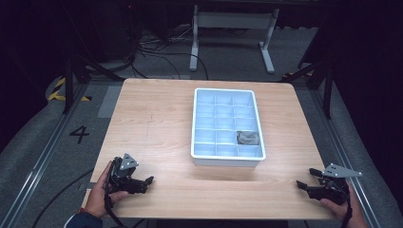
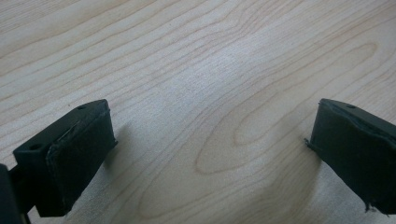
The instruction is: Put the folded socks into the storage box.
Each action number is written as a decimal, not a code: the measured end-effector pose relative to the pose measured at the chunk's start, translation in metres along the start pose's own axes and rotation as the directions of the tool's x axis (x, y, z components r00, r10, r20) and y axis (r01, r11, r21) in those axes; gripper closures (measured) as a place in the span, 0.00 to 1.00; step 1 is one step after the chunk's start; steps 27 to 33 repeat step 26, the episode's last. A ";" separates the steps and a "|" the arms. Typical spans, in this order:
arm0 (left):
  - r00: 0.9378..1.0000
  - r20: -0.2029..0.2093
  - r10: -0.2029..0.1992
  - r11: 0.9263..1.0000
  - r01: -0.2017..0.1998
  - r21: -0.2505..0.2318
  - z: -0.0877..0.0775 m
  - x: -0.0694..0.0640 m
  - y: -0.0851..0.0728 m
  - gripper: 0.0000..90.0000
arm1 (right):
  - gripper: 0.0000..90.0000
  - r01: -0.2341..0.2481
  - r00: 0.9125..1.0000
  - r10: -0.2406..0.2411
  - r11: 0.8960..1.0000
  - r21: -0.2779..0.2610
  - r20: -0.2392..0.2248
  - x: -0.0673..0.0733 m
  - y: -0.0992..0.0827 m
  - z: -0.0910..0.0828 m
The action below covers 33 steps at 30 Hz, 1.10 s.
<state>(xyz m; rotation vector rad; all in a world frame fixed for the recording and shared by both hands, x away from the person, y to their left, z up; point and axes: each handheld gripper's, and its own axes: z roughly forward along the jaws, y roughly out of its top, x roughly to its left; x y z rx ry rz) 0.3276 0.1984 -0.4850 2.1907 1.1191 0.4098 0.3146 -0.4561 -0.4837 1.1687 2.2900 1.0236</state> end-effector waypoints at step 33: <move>1.000 -0.009 0.009 1.000 -0.009 -0.001 0.000 0.000 0.001 0.00 | 0.25 0.001 1.000 -0.001 1.000 0.001 -0.002 -0.001 0.000 0.000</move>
